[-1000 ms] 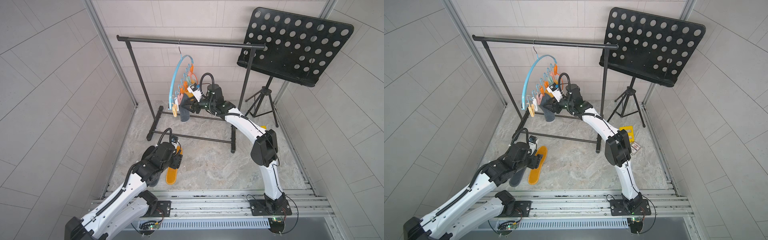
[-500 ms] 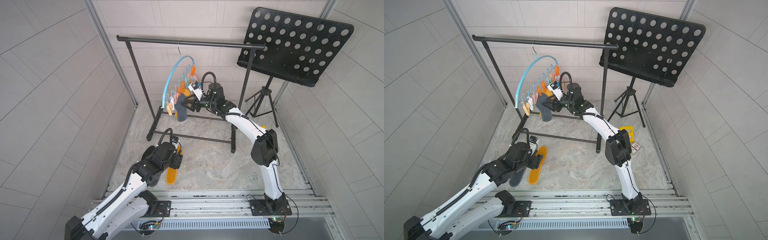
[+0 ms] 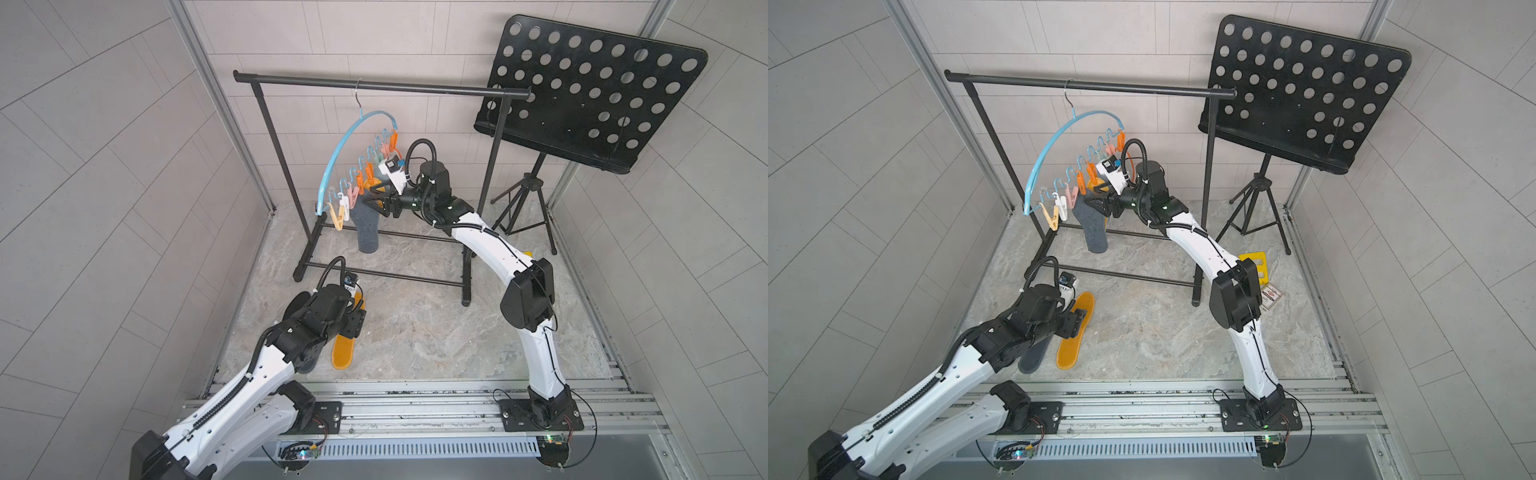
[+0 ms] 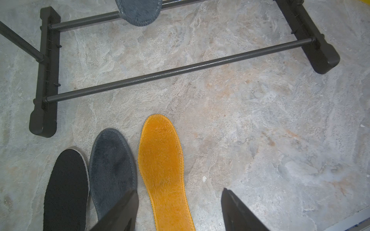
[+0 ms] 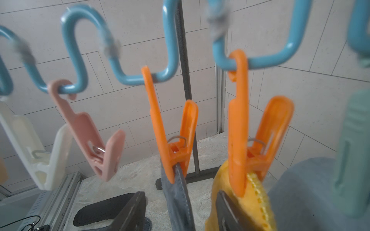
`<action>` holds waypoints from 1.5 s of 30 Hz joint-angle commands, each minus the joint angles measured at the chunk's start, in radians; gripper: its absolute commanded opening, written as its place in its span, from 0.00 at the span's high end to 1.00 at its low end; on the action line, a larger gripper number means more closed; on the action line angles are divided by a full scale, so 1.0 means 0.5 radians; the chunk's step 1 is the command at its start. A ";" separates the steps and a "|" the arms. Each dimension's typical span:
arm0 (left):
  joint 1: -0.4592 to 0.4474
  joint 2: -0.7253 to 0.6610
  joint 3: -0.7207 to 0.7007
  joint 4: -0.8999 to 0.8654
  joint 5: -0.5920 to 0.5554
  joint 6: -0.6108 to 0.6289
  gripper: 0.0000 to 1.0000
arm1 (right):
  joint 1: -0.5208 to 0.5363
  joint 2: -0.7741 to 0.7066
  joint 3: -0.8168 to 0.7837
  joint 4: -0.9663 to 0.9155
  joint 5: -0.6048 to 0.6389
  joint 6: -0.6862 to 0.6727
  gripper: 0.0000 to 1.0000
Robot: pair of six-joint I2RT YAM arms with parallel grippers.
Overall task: Take the shoe insoles off the hanger
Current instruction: Remove the insole from the hanger, then open the clamp at the hanger.
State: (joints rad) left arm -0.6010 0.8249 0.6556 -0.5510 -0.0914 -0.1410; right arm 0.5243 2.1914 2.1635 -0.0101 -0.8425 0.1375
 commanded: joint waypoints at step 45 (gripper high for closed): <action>-0.013 -0.024 -0.008 0.059 0.296 0.001 0.35 | 0.061 0.125 -0.938 1.700 -0.027 0.892 0.98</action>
State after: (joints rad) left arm -0.6037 0.8249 0.6556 -0.5484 -0.0177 -0.1360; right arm 0.5610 2.3360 1.7603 0.7513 -0.7906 0.5247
